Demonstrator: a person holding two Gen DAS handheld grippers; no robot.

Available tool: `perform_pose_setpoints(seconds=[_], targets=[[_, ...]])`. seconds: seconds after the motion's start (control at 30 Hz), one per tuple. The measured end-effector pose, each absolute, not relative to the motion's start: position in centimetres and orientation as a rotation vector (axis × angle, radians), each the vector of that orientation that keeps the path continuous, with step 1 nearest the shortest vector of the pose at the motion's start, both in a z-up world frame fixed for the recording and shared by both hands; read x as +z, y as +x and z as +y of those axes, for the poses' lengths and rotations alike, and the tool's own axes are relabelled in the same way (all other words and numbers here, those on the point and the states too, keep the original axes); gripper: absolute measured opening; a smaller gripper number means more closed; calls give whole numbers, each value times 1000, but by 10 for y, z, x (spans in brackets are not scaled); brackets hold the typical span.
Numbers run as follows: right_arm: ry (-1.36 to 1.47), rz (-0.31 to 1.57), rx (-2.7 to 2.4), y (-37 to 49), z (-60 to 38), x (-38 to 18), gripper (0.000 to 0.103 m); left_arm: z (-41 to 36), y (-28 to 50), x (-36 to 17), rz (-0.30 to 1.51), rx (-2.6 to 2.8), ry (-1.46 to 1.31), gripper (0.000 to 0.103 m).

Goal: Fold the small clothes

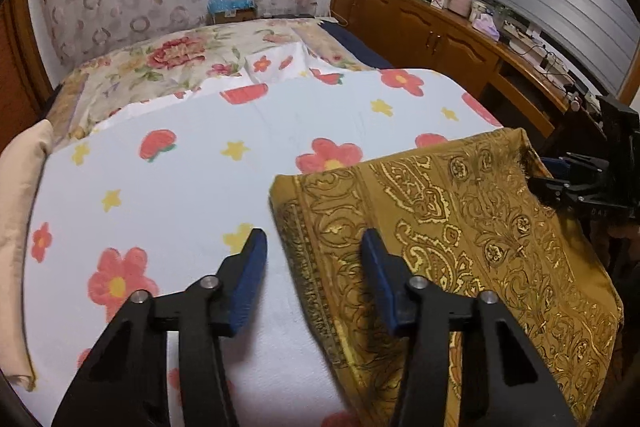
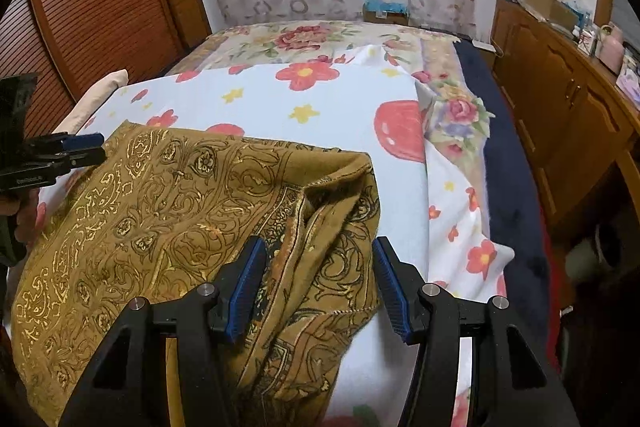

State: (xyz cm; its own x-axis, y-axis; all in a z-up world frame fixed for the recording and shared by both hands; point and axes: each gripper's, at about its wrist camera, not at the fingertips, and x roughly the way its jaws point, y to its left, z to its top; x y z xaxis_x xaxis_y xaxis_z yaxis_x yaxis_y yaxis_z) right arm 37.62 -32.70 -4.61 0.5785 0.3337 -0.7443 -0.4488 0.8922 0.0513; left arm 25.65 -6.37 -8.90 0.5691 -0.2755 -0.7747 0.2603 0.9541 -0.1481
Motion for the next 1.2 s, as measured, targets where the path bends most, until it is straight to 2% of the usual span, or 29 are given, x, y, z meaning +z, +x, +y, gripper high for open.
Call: perform_pose_setpoints(seconds=[0.07,0.1,0.17,0.2,0.23,0.3,0.43,0.63,0.8,0.93,1.13,1.2], targets=[[-148,829,470,377,-325,-48,48,-64,258,-93,924,-319,-34,46],[-151,825,473,377,-324,-48,37,-64,260,-96,938,-323,-43,43],[-163,824,493,376,-321,-49,26,-66,259,-97,934,-316,-36,41],[-176,820,494,376,-319,-49,17,-68,259,-96,936,-311,-33,35],[-186,817,499,375,-318,-49,13,-69,259,-96,942,-316,-35,29],[-182,803,519,374,-318,-46,10,-70,259,-93,944,-324,-27,7],[-179,731,562,360,-319,-29,8,-67,248,-74,883,-345,-42,5],[-164,601,634,335,-309,8,8,-51,203,-14,671,-353,-103,5],[-177,558,666,341,-282,30,7,-20,204,21,569,-281,-107,5],[-155,574,657,366,-261,34,7,8,232,14,591,-211,-104,5],[-213,640,558,406,-227,11,9,28,274,-20,686,-130,-53,5],[-224,674,537,405,-222,7,20,27,276,-27,695,-117,-38,5]])
